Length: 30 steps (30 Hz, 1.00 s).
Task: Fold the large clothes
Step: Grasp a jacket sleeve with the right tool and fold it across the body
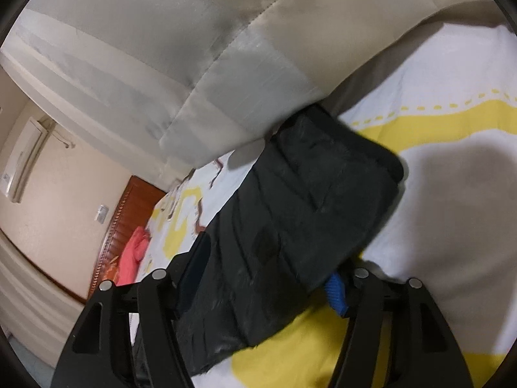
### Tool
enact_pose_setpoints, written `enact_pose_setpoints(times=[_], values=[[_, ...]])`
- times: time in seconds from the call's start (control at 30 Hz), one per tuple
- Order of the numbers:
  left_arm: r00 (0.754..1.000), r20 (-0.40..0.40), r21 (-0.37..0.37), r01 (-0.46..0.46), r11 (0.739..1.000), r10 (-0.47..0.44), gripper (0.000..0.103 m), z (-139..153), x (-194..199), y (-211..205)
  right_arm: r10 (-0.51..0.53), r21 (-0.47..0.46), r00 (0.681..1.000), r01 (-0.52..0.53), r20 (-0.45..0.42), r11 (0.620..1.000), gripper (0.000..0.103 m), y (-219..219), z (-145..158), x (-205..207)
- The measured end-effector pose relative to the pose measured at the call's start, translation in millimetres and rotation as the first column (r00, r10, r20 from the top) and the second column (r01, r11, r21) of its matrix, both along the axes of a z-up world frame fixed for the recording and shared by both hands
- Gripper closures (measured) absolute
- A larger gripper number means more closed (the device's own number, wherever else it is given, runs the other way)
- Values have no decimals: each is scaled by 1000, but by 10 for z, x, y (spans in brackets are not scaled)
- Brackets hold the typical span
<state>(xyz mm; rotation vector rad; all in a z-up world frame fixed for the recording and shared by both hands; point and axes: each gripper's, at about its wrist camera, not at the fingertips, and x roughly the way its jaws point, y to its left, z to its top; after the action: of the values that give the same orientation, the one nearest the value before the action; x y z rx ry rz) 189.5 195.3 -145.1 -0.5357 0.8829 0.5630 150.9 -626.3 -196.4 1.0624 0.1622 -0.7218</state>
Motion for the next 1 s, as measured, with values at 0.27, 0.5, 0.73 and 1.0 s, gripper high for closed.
enact_pose_setpoints(times=[0.27, 0.5, 0.73, 1.0], values=[[999, -44, 84, -19, 996, 23, 11, 26, 42, 40, 119, -202, 985, -143, -128, 969, 94, 300, 515, 297], [997, -80, 156, 5, 988, 8, 11, -44, 38, 148, 365, -471, 902, -432, -231, 769, 95, 1632, 1456, 1108], [998, -64, 164, 28, 986, -18, 8, -90, 26, 138, 616, -446, 721, -687, -317, 574, 95, 3264, 1537, 1984], [998, -54, 170, 43, 985, -34, 4, -140, 52, 128, 753, -357, 522, -846, -400, 396, 95, 4531, 1186, 2643]])
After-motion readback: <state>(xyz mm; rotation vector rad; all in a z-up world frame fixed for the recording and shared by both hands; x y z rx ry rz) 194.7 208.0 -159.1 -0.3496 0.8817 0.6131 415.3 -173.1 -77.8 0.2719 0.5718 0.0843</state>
